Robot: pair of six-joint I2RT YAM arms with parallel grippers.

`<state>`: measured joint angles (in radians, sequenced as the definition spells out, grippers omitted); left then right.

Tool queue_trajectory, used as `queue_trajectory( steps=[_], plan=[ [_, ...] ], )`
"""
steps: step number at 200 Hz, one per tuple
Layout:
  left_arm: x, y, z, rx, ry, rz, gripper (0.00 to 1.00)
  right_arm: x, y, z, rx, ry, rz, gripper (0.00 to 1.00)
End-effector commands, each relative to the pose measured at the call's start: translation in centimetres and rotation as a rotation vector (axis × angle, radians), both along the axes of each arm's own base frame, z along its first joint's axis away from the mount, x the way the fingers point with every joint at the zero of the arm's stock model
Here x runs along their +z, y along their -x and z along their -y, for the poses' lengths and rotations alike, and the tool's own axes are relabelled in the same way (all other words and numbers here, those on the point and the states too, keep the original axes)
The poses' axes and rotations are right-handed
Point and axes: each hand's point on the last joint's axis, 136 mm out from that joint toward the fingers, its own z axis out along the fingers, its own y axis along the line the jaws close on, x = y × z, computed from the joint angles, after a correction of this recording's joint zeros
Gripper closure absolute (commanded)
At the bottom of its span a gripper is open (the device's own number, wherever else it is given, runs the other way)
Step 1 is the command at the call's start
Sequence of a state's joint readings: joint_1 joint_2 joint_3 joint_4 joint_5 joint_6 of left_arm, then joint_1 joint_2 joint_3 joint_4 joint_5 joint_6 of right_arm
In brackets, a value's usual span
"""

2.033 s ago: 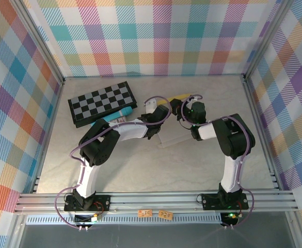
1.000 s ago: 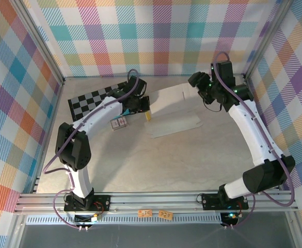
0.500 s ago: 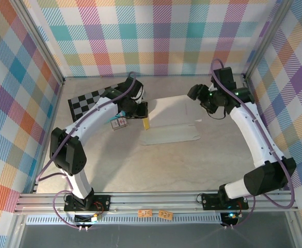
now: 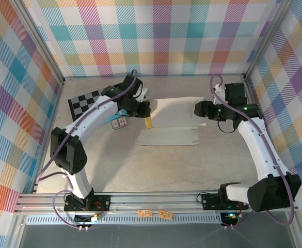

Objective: Fold the paper box

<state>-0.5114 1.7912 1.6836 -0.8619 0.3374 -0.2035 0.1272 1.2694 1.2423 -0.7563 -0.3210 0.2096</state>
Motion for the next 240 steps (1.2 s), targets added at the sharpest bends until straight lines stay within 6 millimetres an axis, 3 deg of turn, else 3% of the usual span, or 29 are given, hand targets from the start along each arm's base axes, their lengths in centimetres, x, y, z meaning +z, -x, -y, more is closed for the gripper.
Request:
queue_trajectory(
  steps=[1, 48, 84, 100, 125, 140, 161, 181, 214, 240],
  plan=[
    [1.1, -0.4, 0.3, -0.053, 0.050, -0.002, 1.00, -1.2, -0.6, 0.3, 0.055, 0.026, 0.024, 0.39],
    [-0.1, -0.7, -0.3, -0.070, 0.048, -0.042, 1.00, -0.6, -0.8, 2.5, -0.012, 0.039, 0.065, 0.38],
    [-0.6, -0.8, -0.2, -0.084, 0.061, -0.051, 1.00, -1.2, -0.4, 0.6, 0.076, -0.079, 0.038, 0.35],
    [-0.5, -1.0, -0.1, -0.083, 0.062, -0.046, 1.00, -0.9, -0.6, 0.8, 0.046, -0.084, 0.040, 0.36],
    [-0.5, -1.5, -0.8, -0.048, 0.026, -0.016, 1.00, 3.8, -1.2, 1.9, -0.069, -0.115, 0.146, 0.37],
    [-0.3, -1.7, -1.3, -0.029, 0.007, 0.015, 1.00, 6.7, -1.8, 3.5, -0.239, -0.151, 0.166, 0.37],
    [0.6, -2.0, -1.7, -0.003, -0.013, 0.085, 1.00, 8.8, -2.3, 3.7, -0.403, -0.307, 0.089, 0.51],
    [1.3, -2.0, -1.9, 0.015, -0.041, 0.151, 1.00, 9.2, -3.1, 1.9, -0.481, -0.386, -0.005, 0.55],
    [1.9, -1.8, -1.6, 0.024, -0.053, 0.194, 1.00, 9.0, -5.6, -2.5, -0.434, -0.367, -0.105, 0.56],
    [1.9, -1.5, -1.6, 0.021, -0.058, 0.198, 1.00, 9.3, -7.9, -3.9, -0.416, -0.375, -0.111, 0.56]
  ],
)
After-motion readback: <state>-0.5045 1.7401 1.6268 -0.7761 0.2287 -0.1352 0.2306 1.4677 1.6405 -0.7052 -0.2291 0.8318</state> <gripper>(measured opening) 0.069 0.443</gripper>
